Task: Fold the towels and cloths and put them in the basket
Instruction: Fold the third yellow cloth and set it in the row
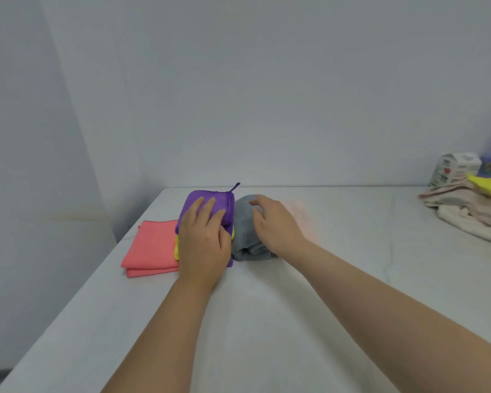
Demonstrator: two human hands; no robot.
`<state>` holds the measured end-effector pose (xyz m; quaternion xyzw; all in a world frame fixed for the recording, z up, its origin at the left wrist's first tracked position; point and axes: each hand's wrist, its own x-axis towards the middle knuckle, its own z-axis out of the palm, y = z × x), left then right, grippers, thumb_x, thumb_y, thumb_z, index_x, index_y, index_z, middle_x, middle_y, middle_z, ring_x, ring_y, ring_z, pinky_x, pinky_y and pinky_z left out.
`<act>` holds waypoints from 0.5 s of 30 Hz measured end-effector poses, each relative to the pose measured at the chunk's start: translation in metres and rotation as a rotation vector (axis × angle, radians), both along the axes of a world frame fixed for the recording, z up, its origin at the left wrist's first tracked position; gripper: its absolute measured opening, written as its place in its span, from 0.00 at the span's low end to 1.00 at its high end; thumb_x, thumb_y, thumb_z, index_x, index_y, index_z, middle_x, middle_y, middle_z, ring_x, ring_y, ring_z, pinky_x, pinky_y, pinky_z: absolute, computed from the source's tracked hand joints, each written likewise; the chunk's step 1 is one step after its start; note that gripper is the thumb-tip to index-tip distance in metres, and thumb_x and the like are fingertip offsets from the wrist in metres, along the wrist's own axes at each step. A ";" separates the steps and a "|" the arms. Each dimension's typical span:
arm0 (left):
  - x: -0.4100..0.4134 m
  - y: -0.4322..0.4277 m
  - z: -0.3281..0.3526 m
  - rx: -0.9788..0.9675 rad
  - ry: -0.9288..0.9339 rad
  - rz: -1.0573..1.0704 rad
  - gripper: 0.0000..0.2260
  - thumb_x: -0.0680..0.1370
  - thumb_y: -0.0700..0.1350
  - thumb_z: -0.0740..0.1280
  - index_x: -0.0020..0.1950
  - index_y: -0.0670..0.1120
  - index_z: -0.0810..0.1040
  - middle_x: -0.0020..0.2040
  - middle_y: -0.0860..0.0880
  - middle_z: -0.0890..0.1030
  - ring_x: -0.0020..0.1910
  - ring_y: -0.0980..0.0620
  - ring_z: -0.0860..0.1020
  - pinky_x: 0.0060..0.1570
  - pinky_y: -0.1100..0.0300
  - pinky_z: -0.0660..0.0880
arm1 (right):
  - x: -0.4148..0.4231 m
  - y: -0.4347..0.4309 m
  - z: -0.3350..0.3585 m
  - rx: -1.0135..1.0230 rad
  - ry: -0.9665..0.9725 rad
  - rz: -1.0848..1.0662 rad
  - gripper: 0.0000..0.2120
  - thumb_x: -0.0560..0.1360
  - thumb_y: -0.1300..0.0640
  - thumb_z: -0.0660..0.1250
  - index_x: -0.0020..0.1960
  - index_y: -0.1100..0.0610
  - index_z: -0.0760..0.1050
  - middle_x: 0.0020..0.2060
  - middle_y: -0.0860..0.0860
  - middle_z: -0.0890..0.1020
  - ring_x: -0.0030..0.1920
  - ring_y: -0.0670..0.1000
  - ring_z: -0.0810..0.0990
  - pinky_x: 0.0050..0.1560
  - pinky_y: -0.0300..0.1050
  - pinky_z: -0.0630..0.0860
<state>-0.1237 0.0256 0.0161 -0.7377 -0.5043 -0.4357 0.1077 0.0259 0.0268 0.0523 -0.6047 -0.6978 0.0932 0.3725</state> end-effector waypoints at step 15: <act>0.162 -0.067 -0.010 -0.261 0.150 -0.302 0.21 0.79 0.43 0.55 0.71 0.42 0.68 0.73 0.43 0.64 0.73 0.46 0.62 0.69 0.53 0.60 | 0.168 -0.087 -0.050 -0.056 -0.045 -0.314 0.17 0.80 0.61 0.54 0.66 0.60 0.71 0.65 0.54 0.74 0.68 0.52 0.66 0.65 0.42 0.62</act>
